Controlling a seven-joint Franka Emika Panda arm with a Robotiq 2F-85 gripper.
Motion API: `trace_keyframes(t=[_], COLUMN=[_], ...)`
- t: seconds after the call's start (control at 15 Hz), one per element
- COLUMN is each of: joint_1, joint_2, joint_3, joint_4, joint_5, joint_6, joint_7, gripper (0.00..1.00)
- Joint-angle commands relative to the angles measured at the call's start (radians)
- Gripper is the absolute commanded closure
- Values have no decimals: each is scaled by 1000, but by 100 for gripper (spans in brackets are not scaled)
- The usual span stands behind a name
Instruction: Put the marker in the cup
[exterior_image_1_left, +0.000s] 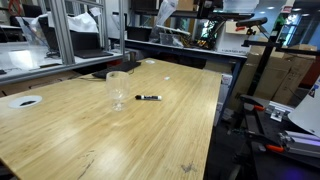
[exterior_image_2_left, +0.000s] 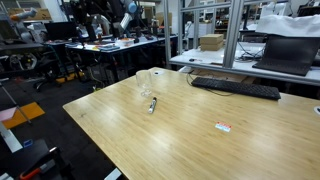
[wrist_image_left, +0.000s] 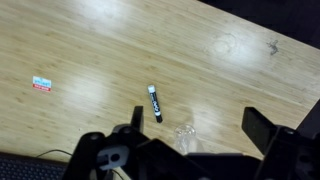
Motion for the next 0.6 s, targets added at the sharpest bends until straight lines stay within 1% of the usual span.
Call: trace_keyframes(t=[0.0, 0.13, 0.27, 0.33, 0.4, 0.53], joint_1=[14, 28, 47, 33, 34, 33], joint_2=[95, 165, 237, 206, 238, 258], joint_3=[17, 19, 8, 24, 24, 24], joint_4=[-4, -18, -31, -27, -29, -28], joint_5=[-81, -93, -31, -60, -54, -52], joint_6=[153, 281, 414, 334, 378, 403], joint_7=[-77, -117, -162, -109, -122, -129], gripper=[0, 0, 0, 0, 0, 0])
